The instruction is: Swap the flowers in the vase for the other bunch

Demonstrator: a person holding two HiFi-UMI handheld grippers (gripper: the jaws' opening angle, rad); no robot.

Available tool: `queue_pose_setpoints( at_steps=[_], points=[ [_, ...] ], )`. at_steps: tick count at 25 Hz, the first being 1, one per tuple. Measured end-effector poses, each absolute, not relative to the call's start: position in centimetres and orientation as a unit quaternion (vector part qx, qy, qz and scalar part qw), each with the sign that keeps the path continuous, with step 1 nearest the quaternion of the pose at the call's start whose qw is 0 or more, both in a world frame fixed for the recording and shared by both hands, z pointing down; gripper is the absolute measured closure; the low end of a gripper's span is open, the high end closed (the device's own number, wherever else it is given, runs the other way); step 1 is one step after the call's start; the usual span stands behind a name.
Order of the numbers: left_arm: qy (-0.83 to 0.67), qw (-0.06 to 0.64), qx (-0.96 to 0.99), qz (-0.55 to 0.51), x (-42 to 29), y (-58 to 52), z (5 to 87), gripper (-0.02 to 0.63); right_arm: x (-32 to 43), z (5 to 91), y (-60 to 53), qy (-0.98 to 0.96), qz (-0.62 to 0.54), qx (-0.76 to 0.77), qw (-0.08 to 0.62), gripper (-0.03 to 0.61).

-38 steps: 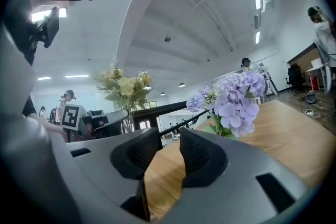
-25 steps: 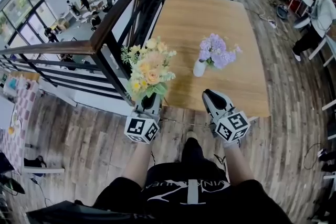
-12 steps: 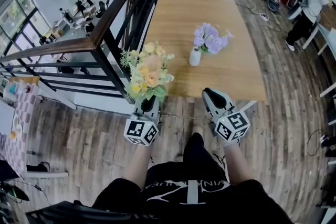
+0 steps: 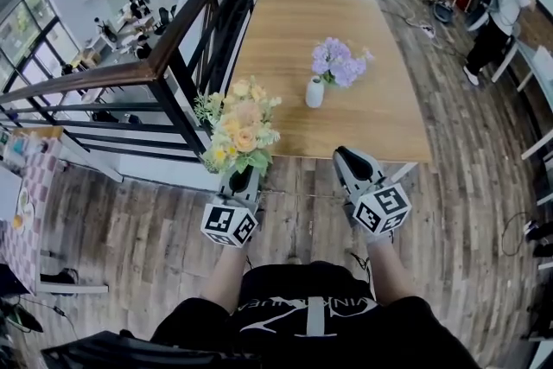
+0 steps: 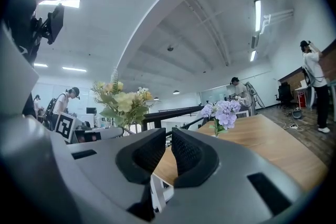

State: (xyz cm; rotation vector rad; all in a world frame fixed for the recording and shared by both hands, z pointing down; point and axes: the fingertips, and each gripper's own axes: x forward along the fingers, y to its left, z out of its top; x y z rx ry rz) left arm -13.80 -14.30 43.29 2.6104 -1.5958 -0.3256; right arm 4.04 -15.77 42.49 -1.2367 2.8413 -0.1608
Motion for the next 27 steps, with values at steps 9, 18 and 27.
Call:
queue_pose_setpoints(
  at_steps=[9, 18, 27],
  points=[
    [-0.526, 0.056, 0.843, -0.101, -13.2, -10.9, 44.3, 0.600, 5.5, 42.5, -12.7, 0.916, -0.063, -0.396, 0.022, 0.523],
    [-0.509, 0.064, 0.853, -0.094, -10.7, -6.3, 44.4, 0.600, 7.5, 43.1, -8.5, 0.911, -0.083, -0.402, 0.034, 0.523],
    [-0.499, 0.061, 0.860, -0.090, -8.7, -1.4, 43.8, 0.600, 9.3, 42.9, -3.1, 0.907, -0.072, -0.412, 0.057, 0.523]
  ],
)
